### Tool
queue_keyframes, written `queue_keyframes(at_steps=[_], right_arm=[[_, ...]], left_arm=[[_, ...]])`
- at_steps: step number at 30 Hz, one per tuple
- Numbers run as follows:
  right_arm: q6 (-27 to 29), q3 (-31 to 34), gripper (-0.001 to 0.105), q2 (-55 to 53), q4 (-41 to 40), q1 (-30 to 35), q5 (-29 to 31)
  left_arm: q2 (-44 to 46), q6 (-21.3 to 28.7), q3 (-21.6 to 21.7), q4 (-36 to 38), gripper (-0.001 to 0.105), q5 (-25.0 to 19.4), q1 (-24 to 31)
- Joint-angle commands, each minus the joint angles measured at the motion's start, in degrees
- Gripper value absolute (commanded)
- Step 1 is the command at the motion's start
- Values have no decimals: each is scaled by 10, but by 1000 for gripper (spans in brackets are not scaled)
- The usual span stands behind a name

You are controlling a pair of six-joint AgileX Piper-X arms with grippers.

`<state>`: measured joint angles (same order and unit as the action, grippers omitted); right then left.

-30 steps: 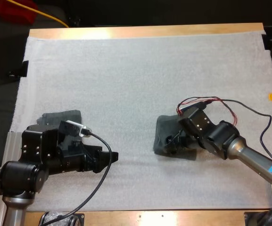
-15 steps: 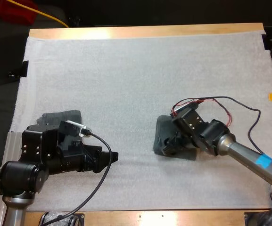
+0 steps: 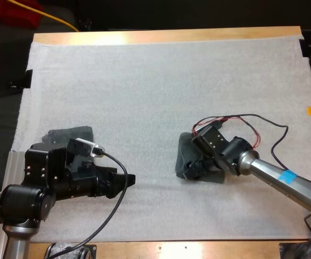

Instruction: Pick towel from pile, fold and stack

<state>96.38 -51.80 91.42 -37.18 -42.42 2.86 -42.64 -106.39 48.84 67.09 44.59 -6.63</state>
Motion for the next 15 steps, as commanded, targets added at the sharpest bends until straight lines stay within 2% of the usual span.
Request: queue_keyframes(at_steps=[1,15], right_arm=[[-5,-6,77,-7,-9,1,6],[-33,-13,77,-180,-82,1,12]], left_arm=[[2,0,1,-2,66,7,2],[2,0,1,-18,66,7,2]])
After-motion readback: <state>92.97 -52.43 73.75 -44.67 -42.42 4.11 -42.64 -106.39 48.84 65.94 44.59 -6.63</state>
